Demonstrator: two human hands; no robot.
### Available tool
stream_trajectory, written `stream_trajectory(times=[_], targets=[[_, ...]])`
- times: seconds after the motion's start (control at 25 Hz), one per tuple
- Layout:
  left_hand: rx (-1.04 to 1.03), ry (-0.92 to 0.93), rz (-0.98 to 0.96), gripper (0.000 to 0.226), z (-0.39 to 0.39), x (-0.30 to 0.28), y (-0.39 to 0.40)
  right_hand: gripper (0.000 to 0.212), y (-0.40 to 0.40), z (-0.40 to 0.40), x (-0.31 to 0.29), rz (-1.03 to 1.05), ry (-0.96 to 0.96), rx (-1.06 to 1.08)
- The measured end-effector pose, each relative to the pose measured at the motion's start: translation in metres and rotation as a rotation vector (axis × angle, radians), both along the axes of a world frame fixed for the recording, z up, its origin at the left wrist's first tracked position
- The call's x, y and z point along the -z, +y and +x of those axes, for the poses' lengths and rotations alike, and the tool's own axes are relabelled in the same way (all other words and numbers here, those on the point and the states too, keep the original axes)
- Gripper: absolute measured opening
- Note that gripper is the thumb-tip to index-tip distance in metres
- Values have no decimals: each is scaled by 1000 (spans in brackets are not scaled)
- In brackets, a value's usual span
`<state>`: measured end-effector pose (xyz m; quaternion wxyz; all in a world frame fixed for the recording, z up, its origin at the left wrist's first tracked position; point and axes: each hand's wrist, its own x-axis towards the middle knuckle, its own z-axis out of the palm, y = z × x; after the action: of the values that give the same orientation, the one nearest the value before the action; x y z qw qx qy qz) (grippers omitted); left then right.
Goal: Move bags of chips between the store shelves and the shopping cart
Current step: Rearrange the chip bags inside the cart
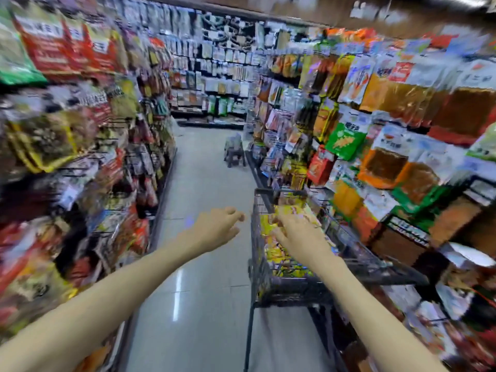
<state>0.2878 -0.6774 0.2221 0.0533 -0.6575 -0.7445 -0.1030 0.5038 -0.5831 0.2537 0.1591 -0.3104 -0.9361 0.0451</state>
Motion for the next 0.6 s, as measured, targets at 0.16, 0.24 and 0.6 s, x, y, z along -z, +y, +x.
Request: stream_trajectory(times=[0.16,0.24,0.6], targets=[[-72,29,-68,38,-89,30,-46,31,-25,-108,47,-84,-27,-82],[-82,39,-80,38,-122,41,-51,31,-27,-145,64,-143,-53,-74],[-58,-76,-144,33,-219,84,50,32,60,-242,107,-226,-125,18]])
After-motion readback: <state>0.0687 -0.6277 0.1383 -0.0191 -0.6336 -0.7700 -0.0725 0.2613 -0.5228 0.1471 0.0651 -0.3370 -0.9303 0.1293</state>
